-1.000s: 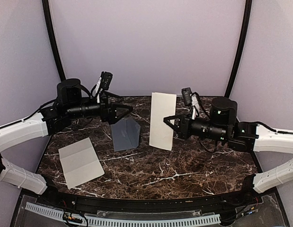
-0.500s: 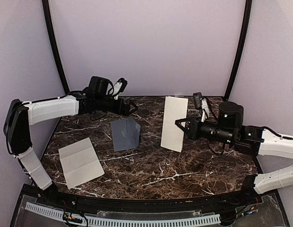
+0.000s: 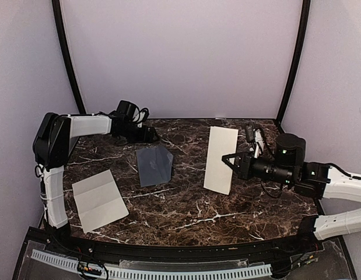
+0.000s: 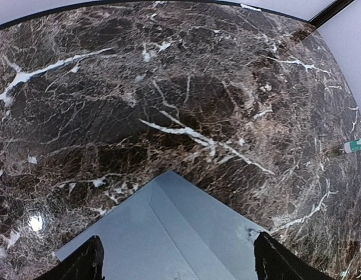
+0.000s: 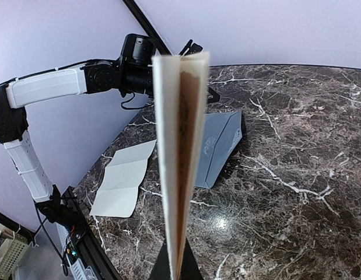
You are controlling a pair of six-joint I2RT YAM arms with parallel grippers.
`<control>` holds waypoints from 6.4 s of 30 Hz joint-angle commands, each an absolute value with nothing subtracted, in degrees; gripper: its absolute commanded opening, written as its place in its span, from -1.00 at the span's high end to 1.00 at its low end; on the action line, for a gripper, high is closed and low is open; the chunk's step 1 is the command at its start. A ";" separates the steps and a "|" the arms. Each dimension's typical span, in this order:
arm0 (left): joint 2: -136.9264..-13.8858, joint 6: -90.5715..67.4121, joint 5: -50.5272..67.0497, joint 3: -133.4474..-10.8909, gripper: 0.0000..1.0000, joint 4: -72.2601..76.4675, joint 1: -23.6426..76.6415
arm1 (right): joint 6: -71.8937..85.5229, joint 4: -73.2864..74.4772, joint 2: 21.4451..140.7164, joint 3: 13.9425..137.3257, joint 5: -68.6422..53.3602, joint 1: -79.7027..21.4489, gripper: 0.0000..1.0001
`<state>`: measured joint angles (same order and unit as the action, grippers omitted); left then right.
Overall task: Place the letter into the envelope and seal it
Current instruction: Move the envelope to the center of the board, then place the letter in the envelope.
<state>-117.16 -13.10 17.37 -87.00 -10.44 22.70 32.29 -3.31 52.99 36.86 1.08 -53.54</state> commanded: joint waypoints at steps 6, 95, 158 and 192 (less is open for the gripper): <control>-123.90 -11.18 10.27 -94.32 -0.76 -17.33 22.28 | 33.93 -4.92 49.38 34.56 0.80 -53.06 1.00; -77.05 -48.57 22.20 -26.91 -0.22 14.51 38.53 | 33.43 7.49 80.39 53.95 -16.69 -53.07 1.00; -91.58 -57.18 25.84 -23.59 0.14 33.92 44.87 | 45.16 -1.94 98.07 50.19 -11.26 -51.02 1.00; -94.70 -57.99 27.78 -25.01 0.34 37.38 45.97 | 48.60 -7.46 103.63 49.13 -15.21 -51.24 1.00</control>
<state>-94.21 -57.54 27.53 -24.97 36.60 45.56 48.12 -5.72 102.69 49.41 -14.35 -51.33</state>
